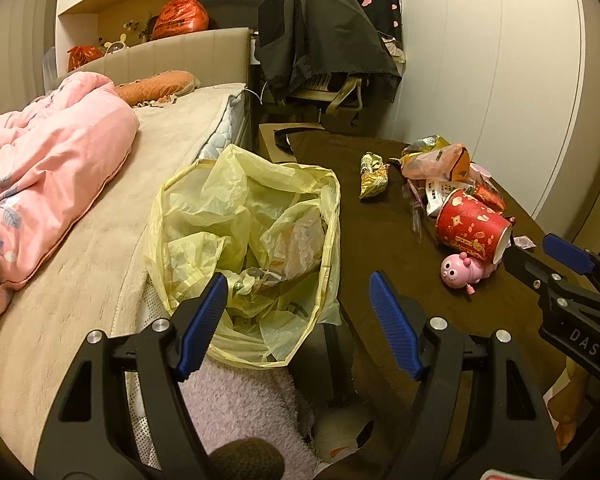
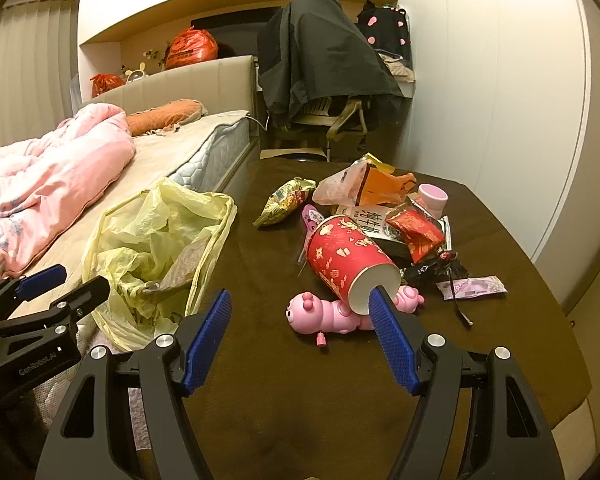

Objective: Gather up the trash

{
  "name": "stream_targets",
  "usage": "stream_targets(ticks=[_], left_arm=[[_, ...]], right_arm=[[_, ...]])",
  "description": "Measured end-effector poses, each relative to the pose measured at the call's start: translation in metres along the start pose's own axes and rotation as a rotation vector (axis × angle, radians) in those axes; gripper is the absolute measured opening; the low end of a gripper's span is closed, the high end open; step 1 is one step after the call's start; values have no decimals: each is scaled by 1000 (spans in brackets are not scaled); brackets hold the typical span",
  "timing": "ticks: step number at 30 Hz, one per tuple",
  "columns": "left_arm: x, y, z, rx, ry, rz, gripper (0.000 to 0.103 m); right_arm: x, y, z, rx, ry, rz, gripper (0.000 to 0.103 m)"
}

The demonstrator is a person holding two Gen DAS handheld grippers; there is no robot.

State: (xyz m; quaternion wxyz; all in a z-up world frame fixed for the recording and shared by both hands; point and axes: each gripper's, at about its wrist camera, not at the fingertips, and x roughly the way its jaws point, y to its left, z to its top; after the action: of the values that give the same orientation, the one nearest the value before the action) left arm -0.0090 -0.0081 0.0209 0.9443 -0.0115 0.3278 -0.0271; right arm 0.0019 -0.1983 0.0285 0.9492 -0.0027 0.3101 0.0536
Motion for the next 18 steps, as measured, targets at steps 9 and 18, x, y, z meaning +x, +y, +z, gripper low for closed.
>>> stream_targets(ticks=[9,18], left_arm=[[0,-1,0,0,-5,-1,70],[-2,-3,1,3,-17,-1,70]], right_arm=[[0,-3,1,12,-7,-5,67],[0,-3,1,10,-6,-4,67]])
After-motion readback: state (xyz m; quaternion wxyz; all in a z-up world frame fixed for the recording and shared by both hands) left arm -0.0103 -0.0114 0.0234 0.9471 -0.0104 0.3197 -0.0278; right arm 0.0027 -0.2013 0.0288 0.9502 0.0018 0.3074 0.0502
